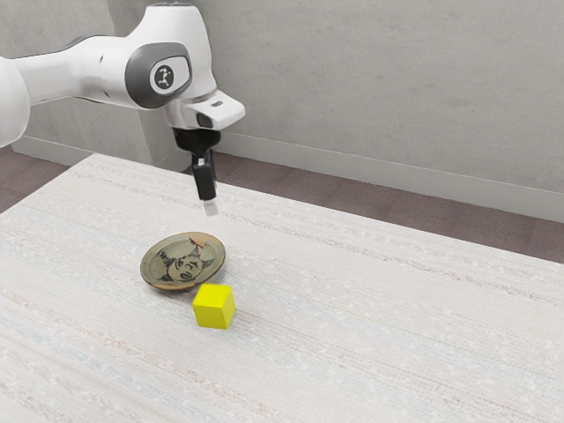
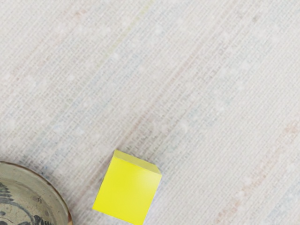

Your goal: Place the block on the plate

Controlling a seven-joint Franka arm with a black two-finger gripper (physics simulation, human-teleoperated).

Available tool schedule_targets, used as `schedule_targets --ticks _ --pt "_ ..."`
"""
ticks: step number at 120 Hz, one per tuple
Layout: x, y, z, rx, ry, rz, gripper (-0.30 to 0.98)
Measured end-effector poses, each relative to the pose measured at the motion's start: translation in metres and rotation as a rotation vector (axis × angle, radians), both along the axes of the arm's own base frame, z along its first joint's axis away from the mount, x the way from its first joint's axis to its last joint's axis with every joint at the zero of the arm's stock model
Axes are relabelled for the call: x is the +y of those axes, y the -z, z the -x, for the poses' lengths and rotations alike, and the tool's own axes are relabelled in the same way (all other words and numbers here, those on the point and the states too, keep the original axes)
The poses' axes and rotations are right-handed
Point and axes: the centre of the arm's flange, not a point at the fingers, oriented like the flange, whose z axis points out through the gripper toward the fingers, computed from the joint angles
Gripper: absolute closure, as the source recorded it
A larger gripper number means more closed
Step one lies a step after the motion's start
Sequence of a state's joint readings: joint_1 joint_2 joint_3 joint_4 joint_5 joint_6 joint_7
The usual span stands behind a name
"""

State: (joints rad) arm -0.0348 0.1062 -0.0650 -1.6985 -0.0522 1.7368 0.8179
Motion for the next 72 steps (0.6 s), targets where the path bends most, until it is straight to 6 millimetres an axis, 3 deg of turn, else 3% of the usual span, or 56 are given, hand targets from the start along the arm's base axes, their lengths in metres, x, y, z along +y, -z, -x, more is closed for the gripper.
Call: schedule_targets --ticks 46,56,72 --pt "0.000 0.008 -0.001 0.002 0.097 0.008 0.00" --pt "-0.002 0.021 0.009 0.029 0.117 0.006 0.00" --pt "-0.003 0.054 0.052 0.054 0.182 -0.022 0.00"
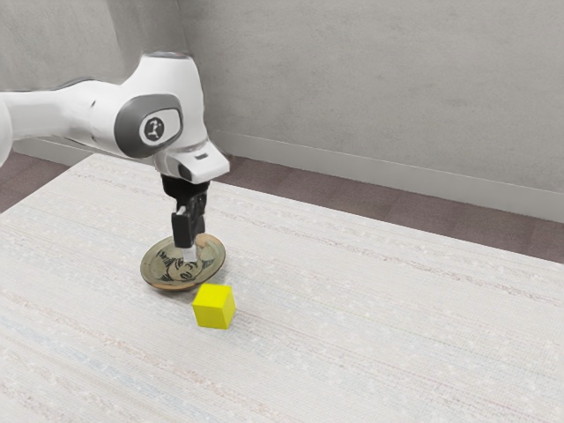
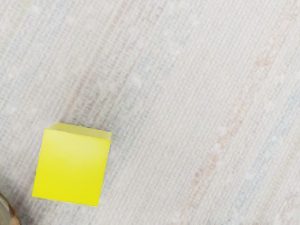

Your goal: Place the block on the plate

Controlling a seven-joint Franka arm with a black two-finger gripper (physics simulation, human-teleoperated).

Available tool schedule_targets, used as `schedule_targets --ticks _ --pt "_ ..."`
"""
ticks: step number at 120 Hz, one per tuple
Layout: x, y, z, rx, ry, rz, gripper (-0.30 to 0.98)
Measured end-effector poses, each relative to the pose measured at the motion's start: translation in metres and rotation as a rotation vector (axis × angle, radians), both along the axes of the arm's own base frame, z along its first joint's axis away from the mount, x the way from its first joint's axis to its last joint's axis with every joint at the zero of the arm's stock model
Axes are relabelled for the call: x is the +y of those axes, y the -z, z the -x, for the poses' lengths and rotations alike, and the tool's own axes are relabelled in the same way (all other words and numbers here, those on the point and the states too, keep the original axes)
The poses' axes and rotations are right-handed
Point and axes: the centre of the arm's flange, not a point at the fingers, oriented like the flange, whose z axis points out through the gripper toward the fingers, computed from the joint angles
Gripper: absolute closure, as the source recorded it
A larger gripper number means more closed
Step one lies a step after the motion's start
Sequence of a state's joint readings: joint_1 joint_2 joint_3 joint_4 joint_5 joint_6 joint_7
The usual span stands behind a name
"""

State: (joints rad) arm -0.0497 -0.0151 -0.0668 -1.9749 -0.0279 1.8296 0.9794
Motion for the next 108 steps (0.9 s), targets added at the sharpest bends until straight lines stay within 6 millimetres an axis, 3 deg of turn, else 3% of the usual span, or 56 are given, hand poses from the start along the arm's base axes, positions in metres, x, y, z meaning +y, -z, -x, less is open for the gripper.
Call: schedule_targets --ticks 8,18,42,58,80,108 --pt "-0.001 0.022 0.013 -0.010 0.049 -0.003 0.00" --pt "0.000 0.045 0.014 -0.040 0.107 -0.004 0.00" --pt "0.009 0.105 -0.011 -0.061 0.208 0.003 0.00" --pt "0.016 0.130 -0.029 -0.066 0.247 0.011 0.00" --pt "0.023 0.162 -0.032 -0.049 0.282 0.019 0.00" --pt "0.024 0.183 -0.032 -0.039 0.318 0.026 0.00"
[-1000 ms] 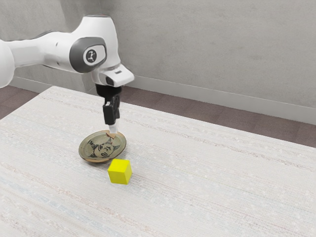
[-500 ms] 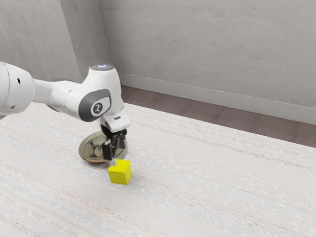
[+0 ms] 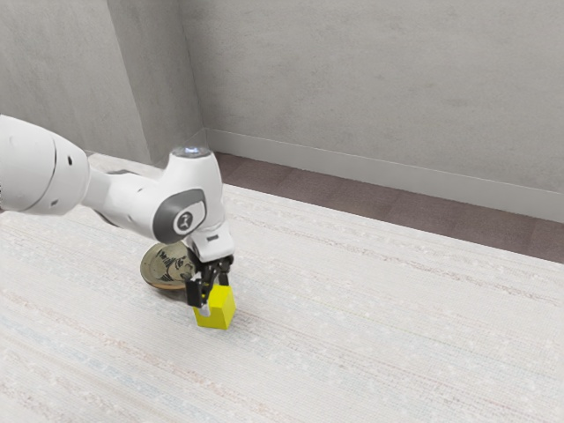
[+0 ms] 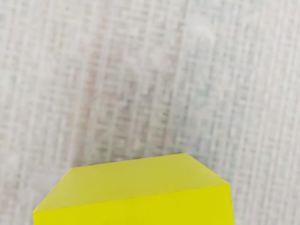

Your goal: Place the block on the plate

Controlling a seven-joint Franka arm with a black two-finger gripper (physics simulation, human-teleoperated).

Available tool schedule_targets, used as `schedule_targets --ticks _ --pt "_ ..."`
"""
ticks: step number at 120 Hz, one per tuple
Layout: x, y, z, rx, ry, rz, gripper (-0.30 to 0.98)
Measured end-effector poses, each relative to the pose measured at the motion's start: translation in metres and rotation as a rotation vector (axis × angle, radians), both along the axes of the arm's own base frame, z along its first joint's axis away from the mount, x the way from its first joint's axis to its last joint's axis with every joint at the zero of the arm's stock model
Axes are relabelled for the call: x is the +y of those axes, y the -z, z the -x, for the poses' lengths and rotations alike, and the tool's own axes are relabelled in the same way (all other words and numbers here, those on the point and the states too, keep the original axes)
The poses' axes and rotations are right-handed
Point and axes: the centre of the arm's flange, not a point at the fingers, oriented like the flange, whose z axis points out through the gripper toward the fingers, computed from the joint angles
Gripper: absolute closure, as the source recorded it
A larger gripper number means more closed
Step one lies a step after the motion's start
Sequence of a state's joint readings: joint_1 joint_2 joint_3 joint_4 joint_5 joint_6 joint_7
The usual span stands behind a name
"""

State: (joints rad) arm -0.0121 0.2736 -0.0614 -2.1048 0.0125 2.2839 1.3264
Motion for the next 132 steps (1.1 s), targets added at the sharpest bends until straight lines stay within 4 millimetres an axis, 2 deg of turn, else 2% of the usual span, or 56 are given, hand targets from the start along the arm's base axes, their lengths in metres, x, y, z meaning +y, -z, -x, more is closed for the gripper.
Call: schedule_targets --ticks 40,46,55,60,76,92,114,121,132 --pt "0.001 0.030 0.000 0.024 -0.017 0.001 0.00" --pt "0.001 0.030 0.000 0.021 -0.018 0.000 0.06" --pt "0.001 0.026 -0.002 0.012 -0.010 -0.008 0.24" --pt "0.001 0.024 -0.002 0.006 -0.005 -0.014 0.30" --pt "0.001 0.021 -0.003 -0.005 0.003 -0.025 0.28" --pt "0.000 -0.005 -0.004 -0.043 0.006 -0.030 0.27" --pt "0.003 -0.076 -0.003 -0.141 -0.002 -0.036 0.28" --pt "0.014 -0.090 -0.002 -0.156 -0.021 -0.038 0.28" --pt "0.044 -0.103 -0.004 -0.165 -0.076 -0.044 0.28"
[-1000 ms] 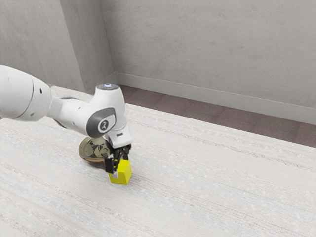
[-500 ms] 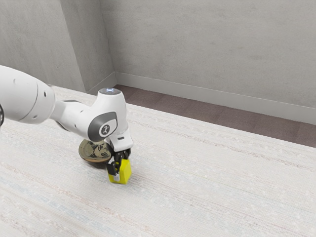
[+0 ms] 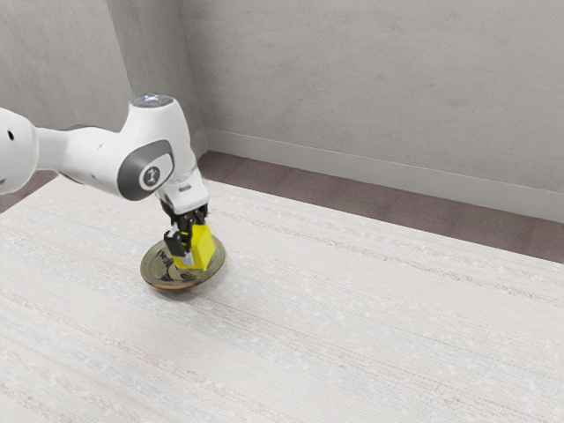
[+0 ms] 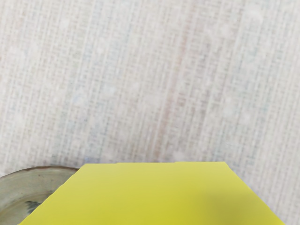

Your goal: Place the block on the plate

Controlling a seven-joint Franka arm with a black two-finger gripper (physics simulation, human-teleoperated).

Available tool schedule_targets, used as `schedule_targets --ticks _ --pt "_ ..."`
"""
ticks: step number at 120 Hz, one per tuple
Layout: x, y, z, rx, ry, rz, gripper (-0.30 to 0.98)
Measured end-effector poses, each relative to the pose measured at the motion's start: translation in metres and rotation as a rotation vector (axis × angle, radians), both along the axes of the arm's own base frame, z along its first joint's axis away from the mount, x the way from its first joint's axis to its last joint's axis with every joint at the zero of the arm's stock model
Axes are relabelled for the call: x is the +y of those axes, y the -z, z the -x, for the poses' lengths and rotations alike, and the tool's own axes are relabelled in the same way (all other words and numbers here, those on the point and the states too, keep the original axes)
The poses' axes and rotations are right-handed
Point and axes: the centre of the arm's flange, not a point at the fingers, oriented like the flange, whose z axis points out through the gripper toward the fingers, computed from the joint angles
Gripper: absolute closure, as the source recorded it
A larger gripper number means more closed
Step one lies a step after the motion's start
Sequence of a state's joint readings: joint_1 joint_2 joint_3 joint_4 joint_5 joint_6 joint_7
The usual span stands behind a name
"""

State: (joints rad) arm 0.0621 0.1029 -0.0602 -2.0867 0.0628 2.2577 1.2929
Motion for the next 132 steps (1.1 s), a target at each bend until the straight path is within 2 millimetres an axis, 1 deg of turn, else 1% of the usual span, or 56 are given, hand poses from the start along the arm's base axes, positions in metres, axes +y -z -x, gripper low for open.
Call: schedule_targets --ticks 7,14,26,34,40,50,65,74,86,90,96,108,116,124,132 --pt "0.019 -0.007 -0.003 -0.005 -0.034 -0.001 0.27" --pt "0.037 -0.006 -0.005 0.003 -0.066 -0.003 0.27" --pt "0.064 0.006 -0.014 0.027 -0.111 -0.007 0.27" --pt "0.078 0.017 -0.027 0.039 -0.128 -0.014 0.27" --pt "0.082 0.026 -0.038 0.047 -0.128 -0.021 0.27" --pt "0.086 0.050 -0.053 0.073 -0.127 -0.028 0.27" --pt "0.095 0.084 -0.061 0.117 -0.135 -0.035 0.27" --pt "0.096 0.090 -0.063 0.126 -0.136 -0.037 0.27" --pt "0.096 0.092 -0.063 0.130 -0.137 -0.036 0.19" --pt "0.096 0.090 -0.063 0.127 -0.137 -0.036 0.17" --pt "0.095 0.079 -0.062 0.114 -0.137 -0.036 0.13" --pt "0.090 0.042 -0.054 0.076 -0.135 -0.035 0.08" --pt "0.085 0.027 -0.046 0.075 -0.139 -0.028 0.06" --pt "0.074 0.008 -0.040 0.076 -0.147 -0.001 0.04" --pt "0.048 -0.017 -0.037 0.071 -0.137 0.022 0.03"
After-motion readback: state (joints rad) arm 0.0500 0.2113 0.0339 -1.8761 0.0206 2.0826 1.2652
